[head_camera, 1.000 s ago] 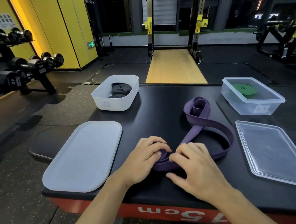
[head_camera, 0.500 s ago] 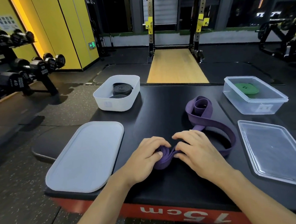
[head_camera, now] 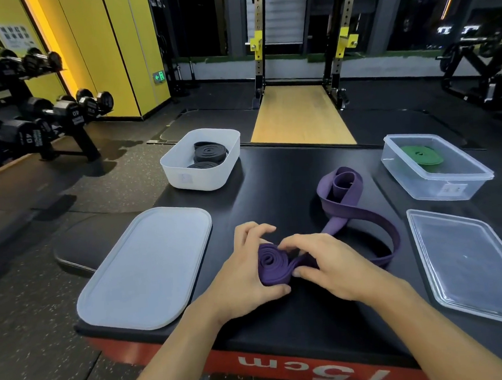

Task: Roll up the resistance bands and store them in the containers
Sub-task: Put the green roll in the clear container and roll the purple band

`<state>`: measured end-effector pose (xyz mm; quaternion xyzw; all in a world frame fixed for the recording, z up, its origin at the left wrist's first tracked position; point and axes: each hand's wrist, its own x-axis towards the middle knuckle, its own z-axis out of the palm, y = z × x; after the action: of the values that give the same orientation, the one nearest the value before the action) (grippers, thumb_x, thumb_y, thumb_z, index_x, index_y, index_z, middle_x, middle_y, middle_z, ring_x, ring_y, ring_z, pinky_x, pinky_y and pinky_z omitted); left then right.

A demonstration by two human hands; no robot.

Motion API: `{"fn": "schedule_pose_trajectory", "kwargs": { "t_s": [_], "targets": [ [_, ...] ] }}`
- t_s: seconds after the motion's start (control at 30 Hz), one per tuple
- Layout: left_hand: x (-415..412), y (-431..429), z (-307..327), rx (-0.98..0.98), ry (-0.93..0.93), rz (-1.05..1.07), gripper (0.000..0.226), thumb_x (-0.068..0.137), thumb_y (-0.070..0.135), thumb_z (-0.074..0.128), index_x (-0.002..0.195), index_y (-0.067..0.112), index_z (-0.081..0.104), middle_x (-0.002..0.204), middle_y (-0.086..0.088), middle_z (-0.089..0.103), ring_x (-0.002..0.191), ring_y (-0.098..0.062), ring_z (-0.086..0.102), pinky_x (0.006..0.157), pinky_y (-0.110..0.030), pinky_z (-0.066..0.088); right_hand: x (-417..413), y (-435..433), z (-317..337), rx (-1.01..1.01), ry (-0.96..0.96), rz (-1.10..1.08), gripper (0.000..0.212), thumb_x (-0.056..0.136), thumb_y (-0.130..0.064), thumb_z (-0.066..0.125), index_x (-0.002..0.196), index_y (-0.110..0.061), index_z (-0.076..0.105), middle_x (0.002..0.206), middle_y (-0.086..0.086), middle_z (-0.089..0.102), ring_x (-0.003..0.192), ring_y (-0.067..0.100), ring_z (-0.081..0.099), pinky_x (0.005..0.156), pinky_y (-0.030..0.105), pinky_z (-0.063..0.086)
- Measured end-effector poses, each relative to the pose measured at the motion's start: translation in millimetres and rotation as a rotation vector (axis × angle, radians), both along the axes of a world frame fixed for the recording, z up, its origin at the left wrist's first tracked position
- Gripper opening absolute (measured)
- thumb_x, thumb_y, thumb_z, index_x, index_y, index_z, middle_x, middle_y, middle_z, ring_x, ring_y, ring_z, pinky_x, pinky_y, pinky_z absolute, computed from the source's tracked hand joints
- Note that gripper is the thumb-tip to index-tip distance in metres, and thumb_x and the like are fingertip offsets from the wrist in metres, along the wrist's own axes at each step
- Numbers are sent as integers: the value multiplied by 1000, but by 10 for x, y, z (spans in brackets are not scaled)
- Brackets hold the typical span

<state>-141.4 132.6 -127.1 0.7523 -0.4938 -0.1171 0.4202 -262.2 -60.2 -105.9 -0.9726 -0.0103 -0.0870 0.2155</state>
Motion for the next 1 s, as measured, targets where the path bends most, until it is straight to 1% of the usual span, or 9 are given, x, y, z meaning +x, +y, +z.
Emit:
{"fn": "schedule_pose_trajectory", "kwargs": {
  "t_s": [0.2,0.33,0.4,0.5,0.6,0.7,0.83,0.9,1.0],
  "targets": [
    [17,10,10,19,76,12,92,70,31,91,138,52,33,133,20,36,134,8,41,103,-13,39,-177,67,-118,-14,-63,-72,43,93,-33,72,128,-45,51,118,-26,61,111,1,51,101,23,38],
    [5,17,15,32,-43,0,93,69,38,88,144,52,36,130,24,40,131,-3,41,110,-25,37,-169,56,-88,-1,-95,-131,54,87,-37,79,131,-47,49,114,-31,60,106,-4,53,99,25,41],
    [3,26,23,31,-48,-11,94,70,36,88,147,51,37,130,24,41,132,-6,38,109,-24,36,-144,39,-54,4,-76,-130,65,83,-39,82,139,-43,49,122,-28,61,108,-4,54,102,28,43],
    [12,52,37,-14,7,-51,99,70,24,89,149,51,34,133,22,42,133,-10,45,109,-22,40,-106,-3,-7,13,38,-80,81,84,-44,81,153,-40,38,146,-25,52,130,-3,48,114,30,38],
    [-1,74,65,-22,88,-76,107,72,12,86,152,50,27,143,19,26,132,-2,48,106,-16,43,-60,6,52,-10,131,-17,89,86,-48,78,159,-40,27,153,-29,39,138,-6,34,121,26,25],
    [-1,74,59,-3,70,-96,108,71,11,81,155,47,23,147,18,16,136,-2,45,107,-16,44,35,82,84,-92,100,42,91,81,-56,77,157,-37,30,146,-28,39,136,-6,33,124,25,12],
    [-1,67,44,24,76,-91,102,72,15,78,154,44,25,142,20,21,136,1,40,106,-14,42,63,106,82,-72,142,-43,97,69,-75,74,151,-44,34,126,-31,35,128,8,34,118,35,28],
    [6,65,23,11,69,-57,93,73,17,75,149,44,29,137,24,32,131,-2,44,102,-13,41,47,108,80,-91,137,-107,94,60,-88,68,139,-44,44,119,-29,39,124,10,36,117,38,31],
    [-11,51,14,-48,104,8,69,77,18,62,140,40,42,134,24,49,126,-6,50,102,-14,39,58,176,89,-171,58,-211,89,50,-100,59,110,-34,51,103,-22,48,104,5,46,119,32,20]
  ]
}}
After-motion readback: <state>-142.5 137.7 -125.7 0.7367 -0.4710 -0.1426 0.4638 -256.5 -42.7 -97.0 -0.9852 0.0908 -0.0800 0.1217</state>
